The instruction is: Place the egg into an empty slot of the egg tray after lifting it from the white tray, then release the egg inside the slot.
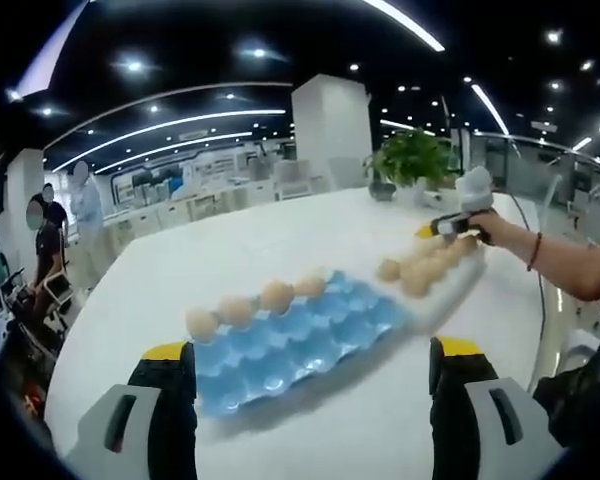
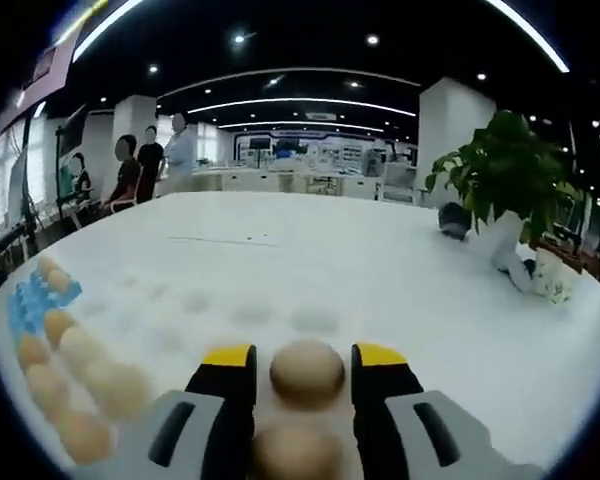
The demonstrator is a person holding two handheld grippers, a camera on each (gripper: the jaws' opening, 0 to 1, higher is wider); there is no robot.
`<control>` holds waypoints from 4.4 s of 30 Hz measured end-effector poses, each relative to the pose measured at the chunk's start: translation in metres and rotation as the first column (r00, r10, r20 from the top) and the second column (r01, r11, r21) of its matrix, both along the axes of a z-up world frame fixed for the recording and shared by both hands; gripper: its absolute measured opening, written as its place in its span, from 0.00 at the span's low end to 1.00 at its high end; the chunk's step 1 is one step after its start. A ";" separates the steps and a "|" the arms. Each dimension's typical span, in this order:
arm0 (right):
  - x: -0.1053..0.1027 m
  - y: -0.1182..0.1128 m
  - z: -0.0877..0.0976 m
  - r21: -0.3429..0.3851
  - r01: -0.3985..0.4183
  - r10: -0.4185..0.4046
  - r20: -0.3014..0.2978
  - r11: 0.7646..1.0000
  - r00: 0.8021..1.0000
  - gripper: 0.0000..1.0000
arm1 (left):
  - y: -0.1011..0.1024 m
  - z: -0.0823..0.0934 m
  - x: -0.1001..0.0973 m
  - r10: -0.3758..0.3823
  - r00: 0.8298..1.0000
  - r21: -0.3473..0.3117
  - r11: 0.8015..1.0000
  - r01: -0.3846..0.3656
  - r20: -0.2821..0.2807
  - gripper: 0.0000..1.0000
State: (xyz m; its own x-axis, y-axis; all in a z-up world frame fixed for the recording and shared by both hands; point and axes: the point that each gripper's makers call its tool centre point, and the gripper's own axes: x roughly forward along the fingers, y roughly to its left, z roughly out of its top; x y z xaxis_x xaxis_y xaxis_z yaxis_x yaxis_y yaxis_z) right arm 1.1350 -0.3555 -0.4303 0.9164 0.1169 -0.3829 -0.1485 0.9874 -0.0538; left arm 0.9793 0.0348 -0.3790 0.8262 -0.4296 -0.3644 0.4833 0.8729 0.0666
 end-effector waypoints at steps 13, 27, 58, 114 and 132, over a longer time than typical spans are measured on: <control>-0.001 0.002 -0.002 -0.023 -0.012 0.011 -0.036 1.000 0.999 0.36 | -0.001 -0.001 0.000 -0.004 1.000 -0.004 1.000 0.004 -0.011 0.99; -0.003 0.002 -0.002 0.016 -0.011 0.010 0.017 1.000 1.000 0.33 | 0.003 -0.001 -0.002 0.005 1.000 -0.007 1.000 -0.005 -0.010 0.99; 0.000 0.001 0.002 0.031 0.038 -0.040 0.064 0.999 0.997 0.29 | 0.019 0.006 -0.004 0.042 0.999 -0.003 0.999 -0.042 0.014 0.97; -0.007 0.064 0.035 0.068 -0.056 0.049 0.096 0.996 0.994 0.29 | 0.021 0.006 -0.011 0.035 0.999 0.000 0.999 -0.035 0.008 0.98; -0.006 0.100 0.032 0.030 -0.106 0.103 0.087 0.994 0.991 0.29 | 0.026 0.006 -0.012 0.040 0.999 -0.001 0.999 -0.040 0.006 0.97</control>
State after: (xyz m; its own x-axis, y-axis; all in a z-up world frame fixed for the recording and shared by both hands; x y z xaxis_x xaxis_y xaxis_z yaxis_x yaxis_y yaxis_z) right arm 1.1292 -0.2551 -0.3983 0.9273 0.2257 -0.2985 -0.2475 0.9682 -0.0369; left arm 0.9673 0.0608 -0.3728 0.8451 -0.3963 -0.3589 0.4472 0.8918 0.0682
